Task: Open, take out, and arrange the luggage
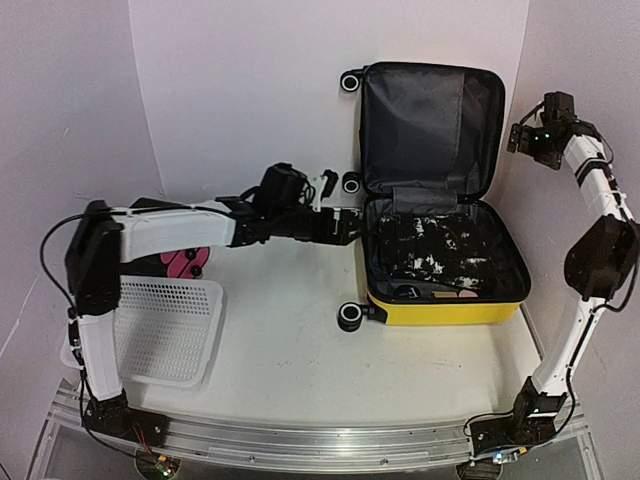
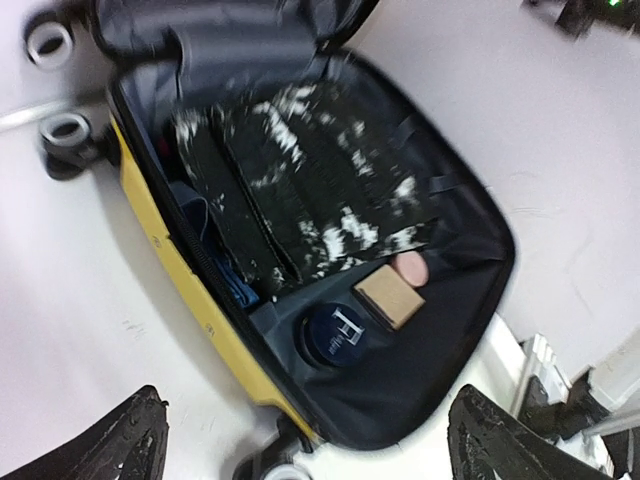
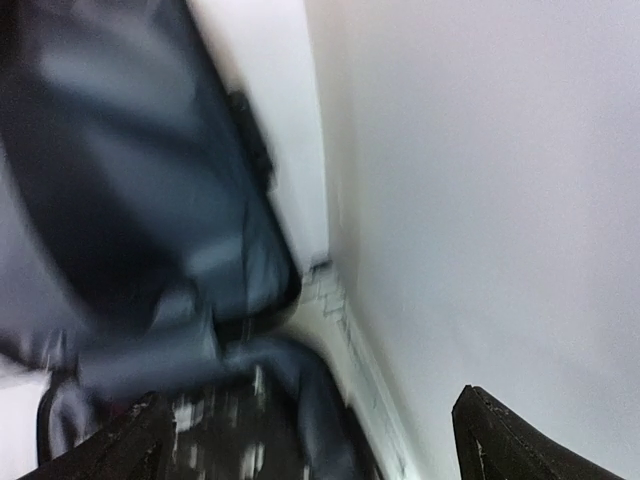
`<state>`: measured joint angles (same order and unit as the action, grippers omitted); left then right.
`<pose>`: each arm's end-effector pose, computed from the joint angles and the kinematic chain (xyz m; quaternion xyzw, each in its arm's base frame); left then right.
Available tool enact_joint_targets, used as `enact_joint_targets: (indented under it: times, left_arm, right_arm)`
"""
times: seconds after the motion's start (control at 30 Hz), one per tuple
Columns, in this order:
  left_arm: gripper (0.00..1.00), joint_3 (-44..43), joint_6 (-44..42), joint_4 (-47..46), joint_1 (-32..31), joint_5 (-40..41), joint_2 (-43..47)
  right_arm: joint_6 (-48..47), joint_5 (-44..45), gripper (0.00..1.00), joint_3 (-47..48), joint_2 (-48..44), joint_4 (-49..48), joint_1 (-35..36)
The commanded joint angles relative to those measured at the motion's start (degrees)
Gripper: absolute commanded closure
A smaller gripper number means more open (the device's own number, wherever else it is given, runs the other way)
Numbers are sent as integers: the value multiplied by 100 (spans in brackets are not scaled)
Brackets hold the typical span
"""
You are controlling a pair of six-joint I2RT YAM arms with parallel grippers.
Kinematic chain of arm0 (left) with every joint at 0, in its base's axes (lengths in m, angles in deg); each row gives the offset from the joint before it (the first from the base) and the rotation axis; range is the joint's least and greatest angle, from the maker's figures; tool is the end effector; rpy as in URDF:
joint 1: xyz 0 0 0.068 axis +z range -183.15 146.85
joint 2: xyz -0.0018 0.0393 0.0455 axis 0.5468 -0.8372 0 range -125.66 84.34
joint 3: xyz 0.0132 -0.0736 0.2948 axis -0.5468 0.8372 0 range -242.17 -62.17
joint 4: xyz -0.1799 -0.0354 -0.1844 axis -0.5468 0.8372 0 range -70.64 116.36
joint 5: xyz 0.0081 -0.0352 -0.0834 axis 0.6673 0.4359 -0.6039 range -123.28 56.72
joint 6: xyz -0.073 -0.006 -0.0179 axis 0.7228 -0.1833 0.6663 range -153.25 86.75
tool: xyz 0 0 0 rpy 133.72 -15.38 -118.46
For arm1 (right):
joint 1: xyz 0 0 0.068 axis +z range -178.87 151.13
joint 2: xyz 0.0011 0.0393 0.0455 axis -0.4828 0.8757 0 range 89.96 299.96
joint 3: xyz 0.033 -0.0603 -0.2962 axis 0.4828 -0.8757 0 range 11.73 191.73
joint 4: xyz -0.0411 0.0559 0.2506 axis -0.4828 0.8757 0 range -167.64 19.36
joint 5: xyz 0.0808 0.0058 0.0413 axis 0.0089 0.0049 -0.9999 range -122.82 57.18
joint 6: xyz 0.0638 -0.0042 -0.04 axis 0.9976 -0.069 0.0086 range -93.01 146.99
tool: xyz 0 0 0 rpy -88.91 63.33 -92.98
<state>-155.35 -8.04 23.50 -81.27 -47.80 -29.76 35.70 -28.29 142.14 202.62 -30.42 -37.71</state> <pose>0.3302 -0.3924 0.2955 0.2327 0.8068 -0.4036 0.3635 0.4610 -0.0768 0.4506 0.1514 0.8499 -0.0347 0.5035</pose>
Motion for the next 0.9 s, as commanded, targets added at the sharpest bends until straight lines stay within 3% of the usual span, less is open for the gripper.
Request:
enact_joint_targets:
  times: [0.0, 0.13, 0.27, 0.33, 0.53, 0.67, 0.87]
  left_arm:
    - [2, 1187, -530, -80, 121, 96, 1626]
    - [2, 2450, -300, 295, 297, 83, 2961]
    - [1, 3361, -28, 1299, 337, 649, 4283]
    - [1, 3715, 166, 1804, 351, 1072, 4895]
    - [1, 4675, 857, 2677, 373, 1961, 6544]
    - [1, 4962, 1065, 3032, 373, 2214, 6753]
    - [3, 4980, 1310, 3155, 373, 2099, 6044]
  right_arm:
    - [255, -725, 2, -1901, -1344, 782, 219]
    - [437, -802, 2, -3769, -2751, 784, 766]
    - [1173, -2664, 2, -4937, -3650, 1056, 816]
    - [1245, -3191, 2, -5345, -4091, 1214, 819]
    - [1080, -2904, 2, -5937, -5536, 1488, 820]
    - [1353, -3143, 2, -6216, -5837, 1376, 820]
    - [1401, -2967, 2, -6318, -5874, 1268, 814]
